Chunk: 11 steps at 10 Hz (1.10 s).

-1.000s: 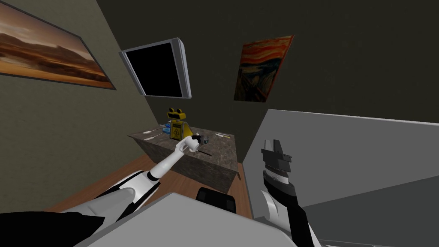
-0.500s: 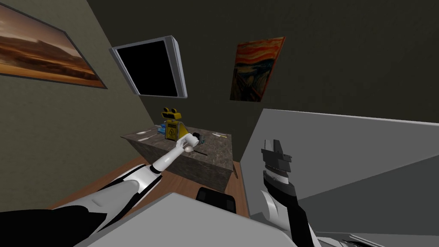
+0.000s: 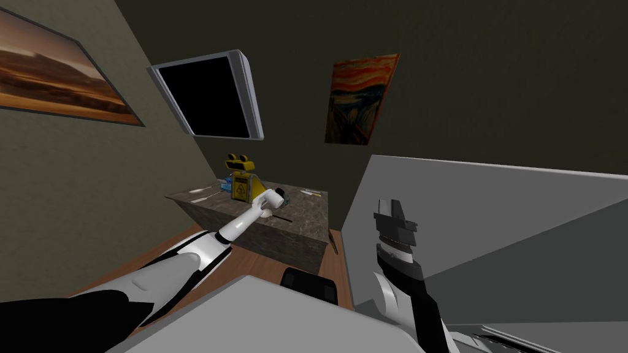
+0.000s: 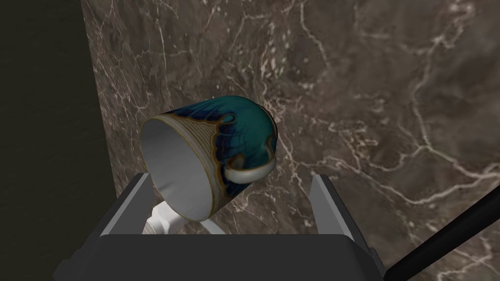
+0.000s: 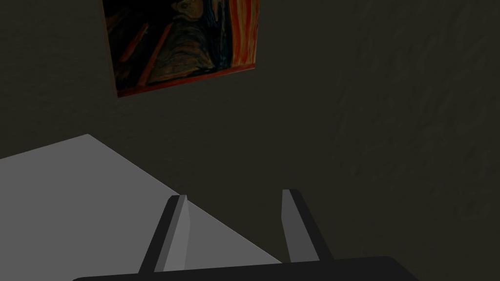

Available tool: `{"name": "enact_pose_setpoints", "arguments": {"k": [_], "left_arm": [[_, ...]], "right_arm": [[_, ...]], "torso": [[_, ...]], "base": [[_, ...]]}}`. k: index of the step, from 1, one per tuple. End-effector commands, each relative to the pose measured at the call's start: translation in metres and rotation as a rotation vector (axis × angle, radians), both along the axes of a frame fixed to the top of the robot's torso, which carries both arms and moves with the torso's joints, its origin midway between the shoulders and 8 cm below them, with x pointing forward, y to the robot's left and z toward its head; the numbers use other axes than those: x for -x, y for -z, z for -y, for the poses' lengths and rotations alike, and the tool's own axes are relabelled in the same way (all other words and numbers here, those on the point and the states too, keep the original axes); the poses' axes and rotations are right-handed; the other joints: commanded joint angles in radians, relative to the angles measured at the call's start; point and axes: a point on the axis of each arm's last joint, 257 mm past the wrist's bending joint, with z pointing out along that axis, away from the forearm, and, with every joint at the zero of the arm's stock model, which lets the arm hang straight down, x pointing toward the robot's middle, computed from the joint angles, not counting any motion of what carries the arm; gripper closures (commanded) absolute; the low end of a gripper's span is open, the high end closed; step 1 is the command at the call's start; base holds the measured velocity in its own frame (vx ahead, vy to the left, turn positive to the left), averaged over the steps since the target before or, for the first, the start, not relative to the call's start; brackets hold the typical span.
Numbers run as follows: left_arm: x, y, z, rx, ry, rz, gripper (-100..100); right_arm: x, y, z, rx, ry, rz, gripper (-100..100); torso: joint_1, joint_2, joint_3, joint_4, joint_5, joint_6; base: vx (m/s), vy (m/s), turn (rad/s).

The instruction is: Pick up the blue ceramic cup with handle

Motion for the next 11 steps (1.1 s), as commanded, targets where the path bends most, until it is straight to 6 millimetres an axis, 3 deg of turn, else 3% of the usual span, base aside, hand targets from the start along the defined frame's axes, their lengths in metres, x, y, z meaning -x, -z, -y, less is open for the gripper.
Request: {"name": "enact_pose_setpoints", "arguments": {"k": [1, 2, 5, 6, 10, 11], "left_arm": [[0.0, 0.0, 0.0, 0.0, 0.0, 0.0, 0], [-0.002, 0.009, -0.004, 0.001, -0.002, 0.0, -100], [-0.002, 0.014, -0.005, 0.001, -0.004, -0.002, -100], [-0.002, 0.015, -0.005, 0.001, -0.003, 0.0, 100], [-0.002, 0.015, -0.005, 0.002, -0.004, 0.0, 100], [-0.002, 0.015, -0.005, 0.002, -0.004, -0.001, 0]], "right_arm": [[0.0, 0.0, 0.0, 0.0, 0.0, 0.0, 0], [0.0, 0.0, 0.0, 0.0, 0.0, 0.0, 0], [0.0, 0.0, 0.0, 0.0, 0.0, 0.0, 0], [0.0, 0.0, 0.0, 0.0, 0.0, 0.0, 0], [0.0, 0.0, 0.0, 0.0, 0.0, 0.0, 0], [0.0, 0.0, 0.0, 0.0, 0.0, 0.0, 0]], "torso": [[0.0, 0.0, 0.0, 0.0, 0.0, 0.0], [0.001, 0.0, 0.0, 0.0, 0.0, 0.0], [0.002, -0.002, -0.001, -0.001, 0.001, 0.0], [0.002, -0.001, -0.001, 0.0, 0.001, 0.0], [0.002, 0.0, 0.0, 0.0, 0.0, 0.0], [0.002, 0.0, 0.0, 0.0, 0.0, 0.0]], "base": [[0.001, -0.005, 0.001], [0.023, 0.002, -0.014], [0.034, 0.002, -0.008], [0.0, 0.0, 0.0], [0.0, 0.0, 0.0], [0.0, 0.0, 0.0]]}}
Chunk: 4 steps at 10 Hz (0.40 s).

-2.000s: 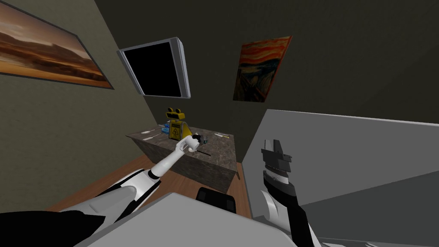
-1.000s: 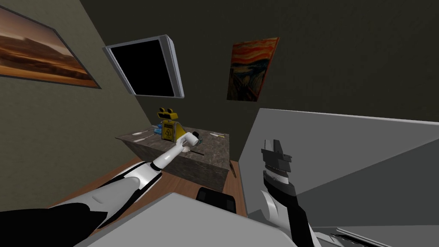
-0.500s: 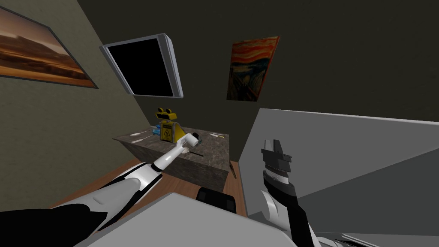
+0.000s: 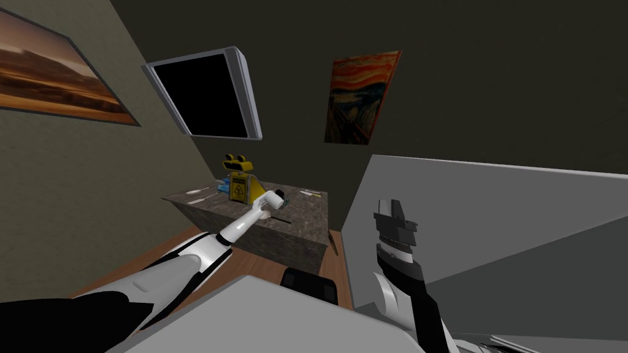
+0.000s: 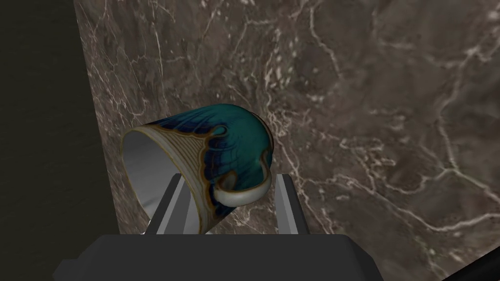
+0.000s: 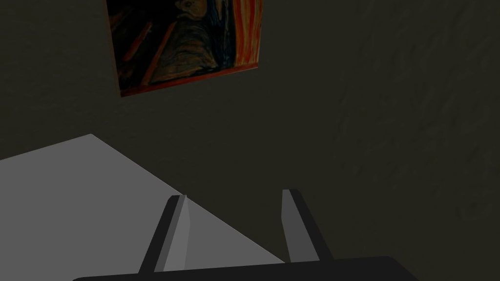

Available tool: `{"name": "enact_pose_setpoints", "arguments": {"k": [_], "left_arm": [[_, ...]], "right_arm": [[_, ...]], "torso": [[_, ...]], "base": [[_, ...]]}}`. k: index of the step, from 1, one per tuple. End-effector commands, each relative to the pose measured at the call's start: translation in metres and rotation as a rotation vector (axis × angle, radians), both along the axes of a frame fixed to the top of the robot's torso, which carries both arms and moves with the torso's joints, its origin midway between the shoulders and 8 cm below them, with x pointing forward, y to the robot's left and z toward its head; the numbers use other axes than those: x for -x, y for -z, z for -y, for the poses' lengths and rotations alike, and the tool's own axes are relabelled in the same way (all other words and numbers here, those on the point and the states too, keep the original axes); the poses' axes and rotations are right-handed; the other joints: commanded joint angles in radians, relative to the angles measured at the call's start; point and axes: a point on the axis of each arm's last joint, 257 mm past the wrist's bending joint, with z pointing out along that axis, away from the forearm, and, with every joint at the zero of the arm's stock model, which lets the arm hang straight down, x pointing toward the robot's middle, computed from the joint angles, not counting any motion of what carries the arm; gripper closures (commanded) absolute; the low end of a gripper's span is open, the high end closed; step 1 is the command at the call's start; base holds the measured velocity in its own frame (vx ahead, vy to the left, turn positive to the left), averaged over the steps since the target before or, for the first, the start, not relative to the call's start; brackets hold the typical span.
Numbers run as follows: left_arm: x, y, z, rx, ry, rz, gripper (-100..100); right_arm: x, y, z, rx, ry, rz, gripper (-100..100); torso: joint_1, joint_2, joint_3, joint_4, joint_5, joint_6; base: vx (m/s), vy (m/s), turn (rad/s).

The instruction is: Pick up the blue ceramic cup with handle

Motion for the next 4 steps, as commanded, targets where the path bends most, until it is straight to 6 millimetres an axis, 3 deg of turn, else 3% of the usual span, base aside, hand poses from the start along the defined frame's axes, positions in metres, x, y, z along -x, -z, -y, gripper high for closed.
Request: {"name": "enact_pose_setpoints", "arguments": {"k": [1, 3, 4], "left_arm": [[0.0005, -0.01, 0.003, -0.002, 0.003, 0.001, 100], [-0.0004, -0.0093, 0.0021, -0.002, 0.004, 0.003, 100], [0.0, -0.0094, 0.0023, -0.002, 0.003, 0.001, 0]], "right_arm": [[0.0, 0.0, 0.0, 0.0, 0.0, 0.0, 0], [0.0, 0.0, 0.0, 0.0, 0.0, 0.0, 0], [0.0, 0.0, 0.0, 0.0, 0.0, 0.0, 0]], "torso": [[0.0, 0.0, 0.0, 0.0, 0.0, 0.0], [0.0, 0.003, 0.002, 0.001, 0.0, 0.0], [0.0, 0.002, 0.001, 0.001, 0.0, 0.0]], "base": [[-0.029, 0.0, 0.014], [-0.027, 0.001, 0.008], [0.0, 0.0, 0.0]]}}
